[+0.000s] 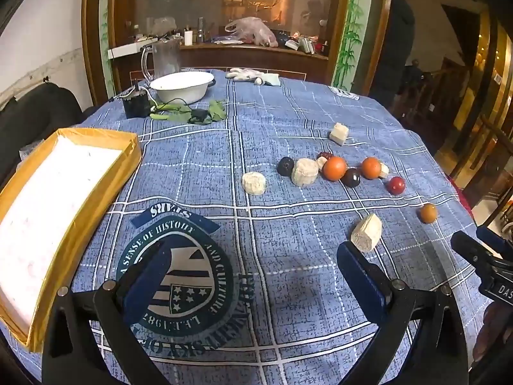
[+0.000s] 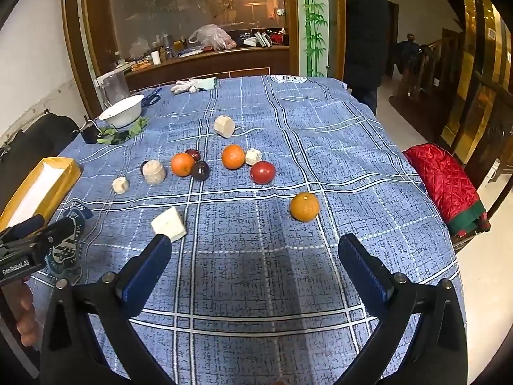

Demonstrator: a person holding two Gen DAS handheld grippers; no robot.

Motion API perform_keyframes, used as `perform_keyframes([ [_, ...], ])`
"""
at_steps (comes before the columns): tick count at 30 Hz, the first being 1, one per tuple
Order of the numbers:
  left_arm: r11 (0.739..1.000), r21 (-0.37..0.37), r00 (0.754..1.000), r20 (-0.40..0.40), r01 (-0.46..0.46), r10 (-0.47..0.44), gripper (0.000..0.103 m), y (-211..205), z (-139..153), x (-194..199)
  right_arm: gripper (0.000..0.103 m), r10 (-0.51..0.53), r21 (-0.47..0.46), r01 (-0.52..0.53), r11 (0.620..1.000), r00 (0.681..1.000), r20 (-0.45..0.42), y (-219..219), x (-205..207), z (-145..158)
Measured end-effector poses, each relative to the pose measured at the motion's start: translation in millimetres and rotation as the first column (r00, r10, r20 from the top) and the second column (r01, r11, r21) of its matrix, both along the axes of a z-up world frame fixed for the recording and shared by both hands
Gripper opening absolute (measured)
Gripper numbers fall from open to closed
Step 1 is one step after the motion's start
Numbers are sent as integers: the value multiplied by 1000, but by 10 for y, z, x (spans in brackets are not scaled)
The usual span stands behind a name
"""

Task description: Organize fruits

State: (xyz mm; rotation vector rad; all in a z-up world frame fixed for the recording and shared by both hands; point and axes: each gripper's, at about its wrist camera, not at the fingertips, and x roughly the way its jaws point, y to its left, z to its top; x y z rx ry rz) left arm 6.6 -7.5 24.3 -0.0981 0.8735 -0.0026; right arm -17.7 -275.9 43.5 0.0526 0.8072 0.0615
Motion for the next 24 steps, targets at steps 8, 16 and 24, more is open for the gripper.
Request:
perform_keyframes([
  [8,1000,-17,1000,26,5,-5,102,130,78,-14,103,13,-28,-12,1000,1000,26,235,-94,-87],
  [16,1000,-12,999,48,21,-21,102,119,-62,-149,103,25,-23,-24,999,999,32,256,-156,-98],
  [24,1000,2,999,44,15,-15,102,103,-111,-167,103,22,-11,-21,1000,999,35,231,-160,-103],
])
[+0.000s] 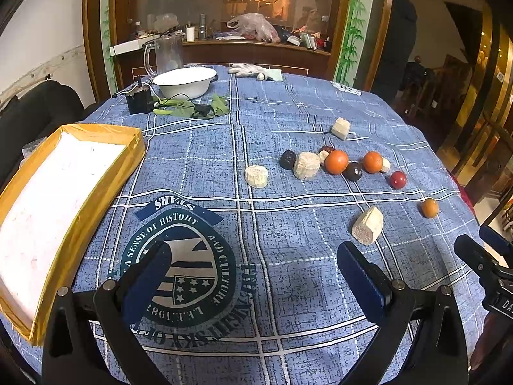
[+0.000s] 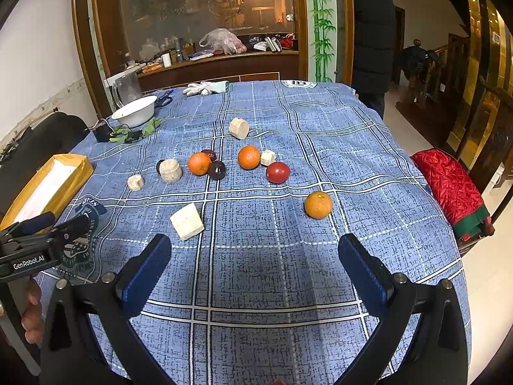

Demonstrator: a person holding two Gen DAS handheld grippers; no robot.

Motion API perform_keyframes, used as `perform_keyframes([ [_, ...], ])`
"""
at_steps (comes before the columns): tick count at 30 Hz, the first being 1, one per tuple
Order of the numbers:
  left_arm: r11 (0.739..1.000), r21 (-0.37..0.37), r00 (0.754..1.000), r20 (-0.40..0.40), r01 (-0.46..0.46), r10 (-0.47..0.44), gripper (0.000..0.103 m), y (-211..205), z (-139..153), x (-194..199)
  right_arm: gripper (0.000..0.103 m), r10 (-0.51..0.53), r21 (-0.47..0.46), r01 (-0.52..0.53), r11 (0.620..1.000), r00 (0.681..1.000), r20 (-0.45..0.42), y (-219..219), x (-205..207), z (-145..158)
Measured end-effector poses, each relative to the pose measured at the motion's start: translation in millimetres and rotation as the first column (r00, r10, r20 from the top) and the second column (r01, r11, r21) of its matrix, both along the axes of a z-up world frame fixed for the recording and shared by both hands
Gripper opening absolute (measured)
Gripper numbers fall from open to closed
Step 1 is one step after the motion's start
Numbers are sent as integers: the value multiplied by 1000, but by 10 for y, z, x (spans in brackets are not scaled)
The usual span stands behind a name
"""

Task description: Organize fruits

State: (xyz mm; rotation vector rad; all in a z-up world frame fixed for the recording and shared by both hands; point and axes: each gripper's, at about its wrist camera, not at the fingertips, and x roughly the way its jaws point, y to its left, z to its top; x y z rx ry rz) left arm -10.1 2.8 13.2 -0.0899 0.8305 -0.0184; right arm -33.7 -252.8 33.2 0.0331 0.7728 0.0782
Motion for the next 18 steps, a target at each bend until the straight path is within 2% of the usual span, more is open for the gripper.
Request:
perform_keyframes([
  [18,999,18,1000,0,-26,26,102,36,-53,-19,103,1,5,-1,1000,1000,0,-42,18,-21],
])
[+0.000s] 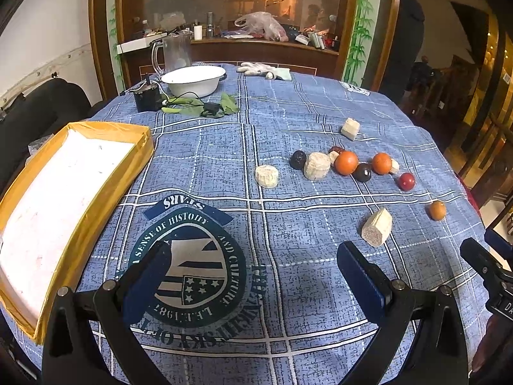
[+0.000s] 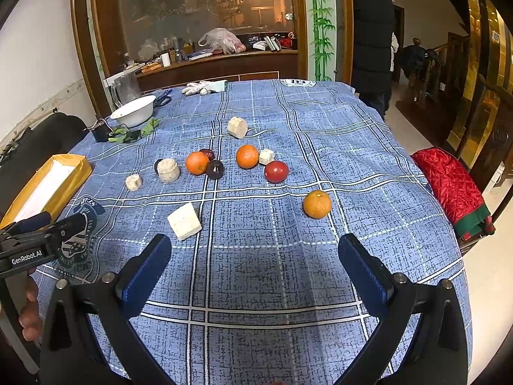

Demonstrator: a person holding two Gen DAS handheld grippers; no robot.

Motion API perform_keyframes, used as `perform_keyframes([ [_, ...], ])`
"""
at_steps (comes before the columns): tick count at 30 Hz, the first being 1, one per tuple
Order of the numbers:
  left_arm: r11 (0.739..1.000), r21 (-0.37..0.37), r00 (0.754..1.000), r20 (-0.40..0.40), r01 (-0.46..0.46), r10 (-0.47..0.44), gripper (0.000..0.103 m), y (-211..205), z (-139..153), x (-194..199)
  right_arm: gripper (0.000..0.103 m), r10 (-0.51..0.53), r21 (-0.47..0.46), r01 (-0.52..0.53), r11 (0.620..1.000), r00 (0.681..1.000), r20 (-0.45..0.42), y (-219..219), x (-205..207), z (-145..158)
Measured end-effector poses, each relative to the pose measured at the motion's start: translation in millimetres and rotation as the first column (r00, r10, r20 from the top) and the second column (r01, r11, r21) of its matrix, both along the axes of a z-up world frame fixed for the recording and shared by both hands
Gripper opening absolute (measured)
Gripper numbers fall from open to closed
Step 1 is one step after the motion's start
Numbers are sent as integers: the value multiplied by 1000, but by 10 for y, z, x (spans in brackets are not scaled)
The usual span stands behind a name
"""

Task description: Organize fruits

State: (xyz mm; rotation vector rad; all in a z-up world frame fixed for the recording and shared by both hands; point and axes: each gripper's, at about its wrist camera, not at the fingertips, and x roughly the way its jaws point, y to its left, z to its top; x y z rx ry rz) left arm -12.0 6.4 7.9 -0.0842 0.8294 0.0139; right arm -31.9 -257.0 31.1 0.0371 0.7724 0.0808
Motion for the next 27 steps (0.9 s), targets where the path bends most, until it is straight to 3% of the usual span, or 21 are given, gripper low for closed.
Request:
perform_keyframes([
  [27,999,12,999,-17,-31,31,102,29,-11,-27,103,-9,30,9,1000,1000,3,-111,-25,-40],
])
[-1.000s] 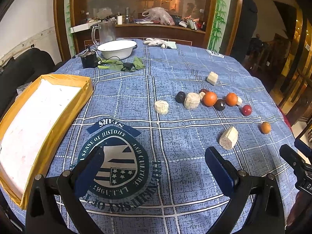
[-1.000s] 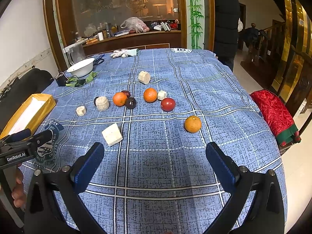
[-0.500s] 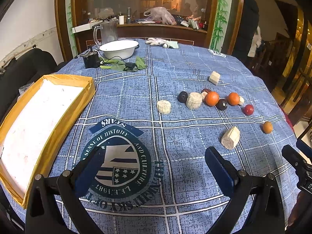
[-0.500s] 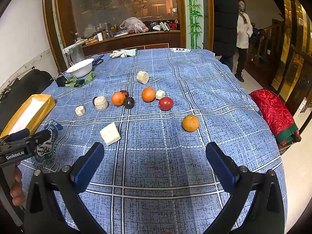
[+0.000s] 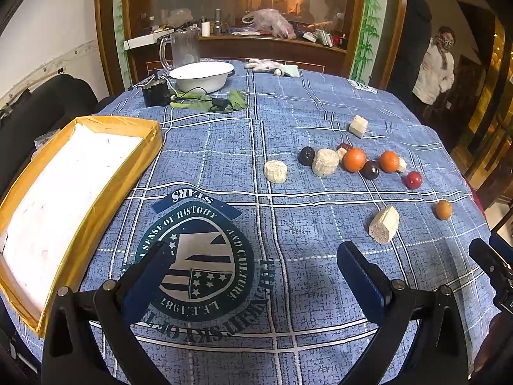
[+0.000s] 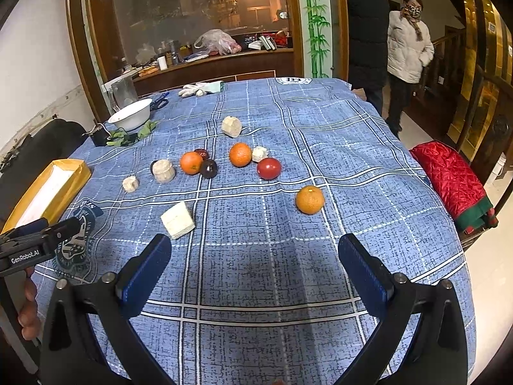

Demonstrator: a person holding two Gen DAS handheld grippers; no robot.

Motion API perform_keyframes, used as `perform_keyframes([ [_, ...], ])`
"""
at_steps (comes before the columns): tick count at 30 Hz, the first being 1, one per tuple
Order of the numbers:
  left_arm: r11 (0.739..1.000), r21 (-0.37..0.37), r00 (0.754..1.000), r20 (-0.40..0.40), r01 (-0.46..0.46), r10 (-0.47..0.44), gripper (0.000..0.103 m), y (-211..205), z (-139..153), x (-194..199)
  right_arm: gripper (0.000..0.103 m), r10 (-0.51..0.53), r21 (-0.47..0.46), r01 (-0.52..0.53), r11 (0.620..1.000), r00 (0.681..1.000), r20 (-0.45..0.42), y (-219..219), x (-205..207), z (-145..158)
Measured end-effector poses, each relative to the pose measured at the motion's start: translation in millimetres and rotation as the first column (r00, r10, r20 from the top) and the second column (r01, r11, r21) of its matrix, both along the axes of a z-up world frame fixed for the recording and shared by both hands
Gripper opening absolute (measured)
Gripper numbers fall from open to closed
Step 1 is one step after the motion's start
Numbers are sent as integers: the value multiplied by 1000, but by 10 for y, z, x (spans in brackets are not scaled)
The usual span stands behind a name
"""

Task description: Organize fruits

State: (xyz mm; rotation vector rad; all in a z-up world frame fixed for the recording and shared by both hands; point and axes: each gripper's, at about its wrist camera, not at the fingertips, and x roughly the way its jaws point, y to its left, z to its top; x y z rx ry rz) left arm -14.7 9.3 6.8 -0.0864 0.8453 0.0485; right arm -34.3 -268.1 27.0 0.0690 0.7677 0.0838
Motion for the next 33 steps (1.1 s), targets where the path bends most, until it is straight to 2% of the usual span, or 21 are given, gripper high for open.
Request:
perform_keyframes([
  [17,1000,-11,1000,8,-11,11,102,78,11,-26,103,28,-26,-28,999,1000,-6,153,8,-8],
  [33,1000,-11,1000,-13,13,-13,102,14,-9,-19,103,25,-13,-25,1000,1000,-3,100,7,-47],
])
